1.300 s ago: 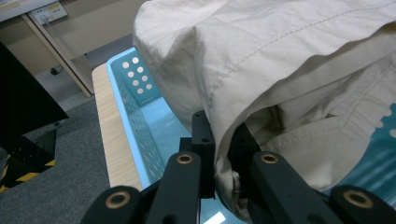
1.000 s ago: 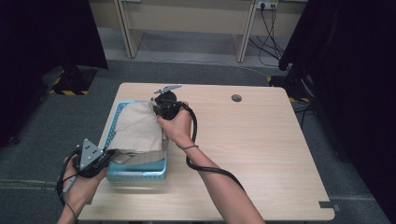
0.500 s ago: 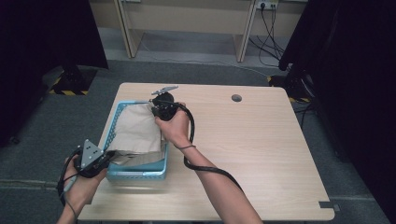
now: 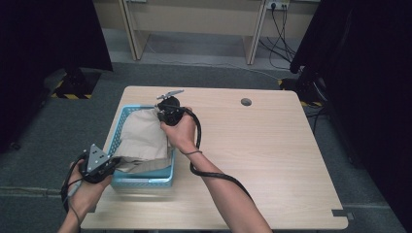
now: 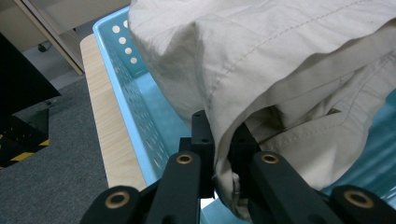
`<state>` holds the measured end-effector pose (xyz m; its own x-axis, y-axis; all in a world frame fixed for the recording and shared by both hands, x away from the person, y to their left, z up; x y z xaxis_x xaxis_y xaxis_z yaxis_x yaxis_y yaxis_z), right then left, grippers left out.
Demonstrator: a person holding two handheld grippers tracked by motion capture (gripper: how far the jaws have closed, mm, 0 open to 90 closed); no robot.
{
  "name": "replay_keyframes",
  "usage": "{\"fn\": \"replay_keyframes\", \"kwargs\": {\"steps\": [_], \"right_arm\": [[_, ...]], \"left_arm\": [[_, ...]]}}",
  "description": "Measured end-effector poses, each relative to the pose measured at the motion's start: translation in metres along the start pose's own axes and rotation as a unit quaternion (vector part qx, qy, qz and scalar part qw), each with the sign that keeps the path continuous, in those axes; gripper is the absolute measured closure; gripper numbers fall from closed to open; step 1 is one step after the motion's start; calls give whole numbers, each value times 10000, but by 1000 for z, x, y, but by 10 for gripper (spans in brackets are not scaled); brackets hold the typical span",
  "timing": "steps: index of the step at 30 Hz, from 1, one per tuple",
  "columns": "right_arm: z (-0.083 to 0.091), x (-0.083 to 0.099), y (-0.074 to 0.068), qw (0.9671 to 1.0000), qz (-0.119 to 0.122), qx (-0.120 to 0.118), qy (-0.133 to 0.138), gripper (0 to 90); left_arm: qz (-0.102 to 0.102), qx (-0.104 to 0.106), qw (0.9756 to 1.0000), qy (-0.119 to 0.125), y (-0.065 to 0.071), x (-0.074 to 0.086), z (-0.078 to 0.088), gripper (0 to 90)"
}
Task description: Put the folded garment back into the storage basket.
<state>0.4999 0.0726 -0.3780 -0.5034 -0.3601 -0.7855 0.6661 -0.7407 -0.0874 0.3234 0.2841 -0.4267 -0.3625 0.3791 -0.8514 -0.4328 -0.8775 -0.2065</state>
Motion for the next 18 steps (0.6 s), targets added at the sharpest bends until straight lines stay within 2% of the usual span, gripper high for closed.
{"fn": "replay_keyframes", "kwargs": {"steps": [5, 15, 16, 18], "right_arm": [[-3, 1, 0, 10000, -3, 14, -35, 858], [-3, 0, 0, 10000, -24, 15, -21, 851], [-3, 1, 1, 10000, -16, 31, -25, 836], [-3, 1, 2, 9999, 27, 149, 26, 723]], "left_arm": [[-18, 18, 10000, -54, 0, 0, -1, 844], [-17, -39, 10000, -14, -3, -3, 1, 830], [-33, -65, 10000, 2, -3, -4, 1, 807], [-40, -39, 10000, 60, -3, -7, 3, 663]]}}
Point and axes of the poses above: each handheld gripper's, and its own axes: z roughly backward along the jaws, x roughly out of its underside, y roughly to its right, the point moved 1 cm from there along -z, roughly forward along the jaws, and after that the axes turned 4 degrees about y, right-handed, at the moved point
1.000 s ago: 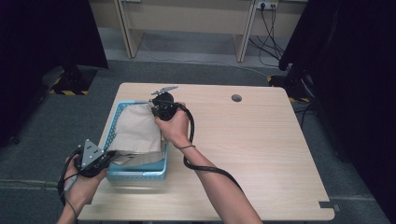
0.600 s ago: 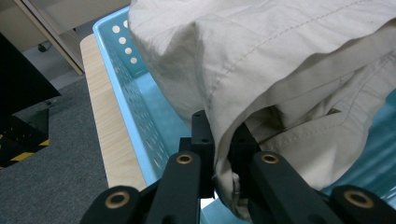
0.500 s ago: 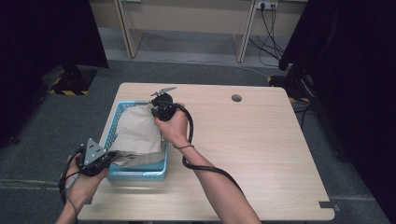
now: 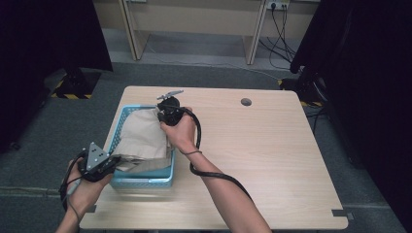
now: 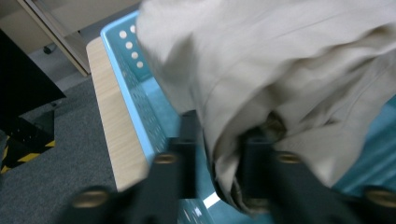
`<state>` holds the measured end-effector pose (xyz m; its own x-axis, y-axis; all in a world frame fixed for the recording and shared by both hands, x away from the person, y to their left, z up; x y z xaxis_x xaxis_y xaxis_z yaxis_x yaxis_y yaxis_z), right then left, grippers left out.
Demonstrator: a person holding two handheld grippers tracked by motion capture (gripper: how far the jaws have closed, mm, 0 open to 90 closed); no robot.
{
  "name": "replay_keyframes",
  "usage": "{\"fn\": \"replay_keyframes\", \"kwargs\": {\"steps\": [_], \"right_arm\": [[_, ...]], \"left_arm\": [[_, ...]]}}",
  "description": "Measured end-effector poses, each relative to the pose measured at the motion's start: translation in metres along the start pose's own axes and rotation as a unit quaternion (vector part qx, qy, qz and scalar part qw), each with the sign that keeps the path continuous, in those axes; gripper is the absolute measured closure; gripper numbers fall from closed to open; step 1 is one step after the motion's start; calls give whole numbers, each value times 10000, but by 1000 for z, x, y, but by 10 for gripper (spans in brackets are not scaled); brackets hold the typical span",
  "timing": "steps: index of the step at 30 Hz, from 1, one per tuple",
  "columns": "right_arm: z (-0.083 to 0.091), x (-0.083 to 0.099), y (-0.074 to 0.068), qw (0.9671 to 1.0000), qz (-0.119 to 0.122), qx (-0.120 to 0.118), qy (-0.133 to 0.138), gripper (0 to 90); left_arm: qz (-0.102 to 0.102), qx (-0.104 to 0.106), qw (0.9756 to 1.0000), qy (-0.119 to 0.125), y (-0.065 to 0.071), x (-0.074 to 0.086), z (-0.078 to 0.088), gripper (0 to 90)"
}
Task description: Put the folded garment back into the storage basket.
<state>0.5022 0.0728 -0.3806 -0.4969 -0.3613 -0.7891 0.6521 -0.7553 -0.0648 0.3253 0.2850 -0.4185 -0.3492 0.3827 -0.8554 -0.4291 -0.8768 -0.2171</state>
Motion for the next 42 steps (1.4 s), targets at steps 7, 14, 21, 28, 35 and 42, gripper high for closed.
{"fn": "replay_keyframes", "kwargs": {"steps": [7, 14, 21, 28, 35, 42], "right_arm": [[8, -5, 11, 9997, -28, 196, 131, 471], [15, -5, 19, 9996, 92, 276, 57, 424], [21, -6, 26, 9996, 158, 236, -1, 372], [27, -2, 34, 9993, 248, 273, -58, 338], [35, 1, 41, 9994, 207, 291, -33, 327], [41, 3, 46, 9993, 205, 298, -58, 328]], "left_arm": [[70, 198, 9997, 131, 3, -15, 12, 267], [458, 513, 9974, 202, 9, -17, 7, 191], [608, 696, 9952, 308, 14, -17, 4, 163], [610, 717, 9945, 458, 17, -21, 6, 157], [609, 711, 9938, 607, 22, -24, 5, 157], [605, 749, 9929, 701, 29, -27, 5, 159]]}}
Point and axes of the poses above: each handheld gripper's, and its own axes: z roughly backward along the jaws, x roughly out of its underside, y roughly to its right, the point moved 1 cm from there along -z, roughly forward along the jaws, and after that the axes turned 4 degrees about y, right-handed, at the moved point
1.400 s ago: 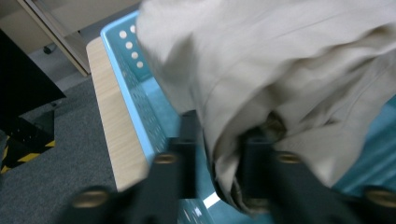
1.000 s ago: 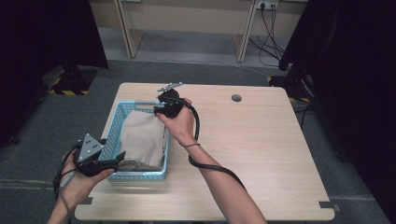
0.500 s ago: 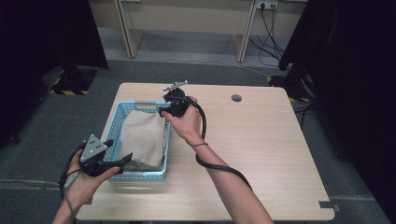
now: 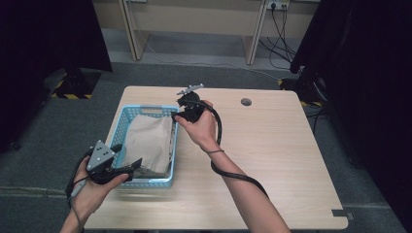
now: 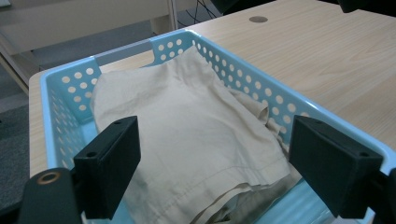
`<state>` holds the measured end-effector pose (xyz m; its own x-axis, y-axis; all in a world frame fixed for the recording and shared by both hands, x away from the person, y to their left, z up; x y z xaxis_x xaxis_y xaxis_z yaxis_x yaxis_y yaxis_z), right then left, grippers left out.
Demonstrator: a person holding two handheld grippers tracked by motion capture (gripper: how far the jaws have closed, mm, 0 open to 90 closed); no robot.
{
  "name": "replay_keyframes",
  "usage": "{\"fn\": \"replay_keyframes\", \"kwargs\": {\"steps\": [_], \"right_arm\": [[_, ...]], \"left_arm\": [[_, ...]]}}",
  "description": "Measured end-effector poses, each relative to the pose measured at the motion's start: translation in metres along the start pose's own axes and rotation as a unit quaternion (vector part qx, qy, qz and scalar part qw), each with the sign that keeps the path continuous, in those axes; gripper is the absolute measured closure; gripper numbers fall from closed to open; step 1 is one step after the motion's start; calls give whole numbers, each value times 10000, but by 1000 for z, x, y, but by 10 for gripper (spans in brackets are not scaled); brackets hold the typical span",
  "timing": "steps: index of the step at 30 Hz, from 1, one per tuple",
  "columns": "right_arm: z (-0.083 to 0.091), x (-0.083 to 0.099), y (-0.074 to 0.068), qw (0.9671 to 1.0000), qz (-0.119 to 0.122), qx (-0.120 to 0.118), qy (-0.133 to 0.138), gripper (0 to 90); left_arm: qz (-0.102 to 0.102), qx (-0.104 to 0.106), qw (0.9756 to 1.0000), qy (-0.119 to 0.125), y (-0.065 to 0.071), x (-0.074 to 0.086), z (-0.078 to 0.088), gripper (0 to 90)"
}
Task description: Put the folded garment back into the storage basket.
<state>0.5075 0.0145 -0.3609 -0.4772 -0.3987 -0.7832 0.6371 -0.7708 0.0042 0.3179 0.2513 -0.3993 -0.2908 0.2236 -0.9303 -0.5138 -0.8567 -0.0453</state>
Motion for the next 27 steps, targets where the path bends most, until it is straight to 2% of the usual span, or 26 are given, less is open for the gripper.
{"fn": "replay_keyframes", "kwargs": {"steps": [2, 7, 14, 27], "right_arm": [[3, 1, 2, 10000, 16, 0, -4, 329], [7, 2, 5, 10000, 3, 28, 12, 329], [19, 8, 14, 10000, 36, 69, -2, 329], [38, 21, 35, 9998, -27, 185, 30, 330]], "left_arm": [[-47, -19, 10000, 54, 1, -1, 0, 160], [2, 39, 9999, 122, 8, -3, -1, 162], [36, 193, 9994, 287, 19, -5, -4, 166], [-55, 442, 9983, 365, 39, -10, -13, 166]]}}
Point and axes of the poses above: each handheld gripper's, and its own axes: z roughly backward along the jaws, x roughly out of its underside, y roughly to its right, the point moved 1 cm from there along -z, roughly forward along the jaws, and after that the axes turned 4 degrees about y, right-handed, at the moved point
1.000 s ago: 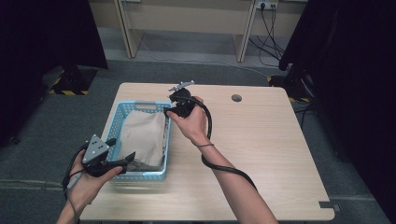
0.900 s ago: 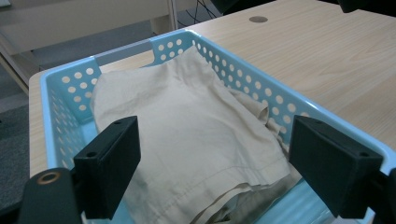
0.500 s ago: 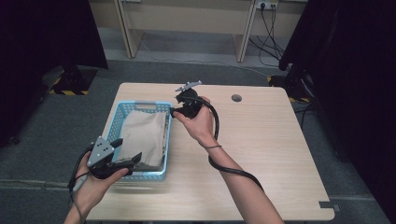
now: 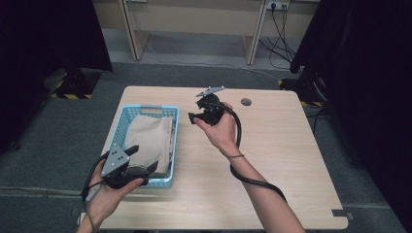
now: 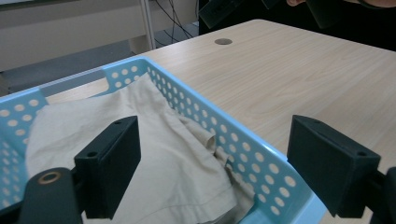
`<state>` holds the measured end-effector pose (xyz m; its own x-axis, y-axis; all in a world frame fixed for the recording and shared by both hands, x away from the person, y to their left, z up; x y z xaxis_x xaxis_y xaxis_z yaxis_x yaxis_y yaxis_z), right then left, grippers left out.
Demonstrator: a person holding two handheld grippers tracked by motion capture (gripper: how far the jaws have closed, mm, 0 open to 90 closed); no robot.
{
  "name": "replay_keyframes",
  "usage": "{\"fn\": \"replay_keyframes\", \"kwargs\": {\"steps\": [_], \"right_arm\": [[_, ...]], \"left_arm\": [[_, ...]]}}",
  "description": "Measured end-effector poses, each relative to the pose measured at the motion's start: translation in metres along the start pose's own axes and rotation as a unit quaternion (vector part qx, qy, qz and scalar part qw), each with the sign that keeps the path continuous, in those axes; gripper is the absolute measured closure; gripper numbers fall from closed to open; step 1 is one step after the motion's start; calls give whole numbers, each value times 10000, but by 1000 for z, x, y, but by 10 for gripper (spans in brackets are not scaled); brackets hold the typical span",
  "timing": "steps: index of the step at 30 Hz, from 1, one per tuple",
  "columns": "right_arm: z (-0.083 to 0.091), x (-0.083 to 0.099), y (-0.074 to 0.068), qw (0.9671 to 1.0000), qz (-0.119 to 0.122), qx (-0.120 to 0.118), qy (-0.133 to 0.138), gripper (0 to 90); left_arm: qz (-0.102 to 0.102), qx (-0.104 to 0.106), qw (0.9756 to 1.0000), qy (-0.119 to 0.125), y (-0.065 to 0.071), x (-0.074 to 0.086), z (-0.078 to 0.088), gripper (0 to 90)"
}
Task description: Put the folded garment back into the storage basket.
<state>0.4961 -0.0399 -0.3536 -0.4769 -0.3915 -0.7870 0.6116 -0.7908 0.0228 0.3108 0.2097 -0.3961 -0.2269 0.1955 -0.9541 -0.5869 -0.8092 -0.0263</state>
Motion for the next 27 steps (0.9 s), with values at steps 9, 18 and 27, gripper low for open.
{"fn": "replay_keyframes", "kwargs": {"steps": [9, 18, 27], "right_arm": [[10, 11, 15, 9999, -86, 68, 23, 329], [21, 24, 29, 9997, -171, 159, 27, 330], [34, 39, 42, 9993, -258, 251, 65, 330]], "left_arm": [[-71, 166, 9998, 29, 14, -4, -11, 166], [-161, 334, 9993, 95, 28, -6, -22, 170], [-254, 537, 9981, 153, 43, -10, -33, 170]]}}
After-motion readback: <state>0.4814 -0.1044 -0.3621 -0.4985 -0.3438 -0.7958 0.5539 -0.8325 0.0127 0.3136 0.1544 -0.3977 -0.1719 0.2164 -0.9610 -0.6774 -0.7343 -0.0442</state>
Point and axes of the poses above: each handheld gripper's, and its own axes: z roughly backward along the jaws, x roughly out of its underside, y roughly to its right, the point moved 1 cm from there along -z, roughly forward along the jaws, and after that the axes turned 4 degrees about y, right-handed, at the moved point
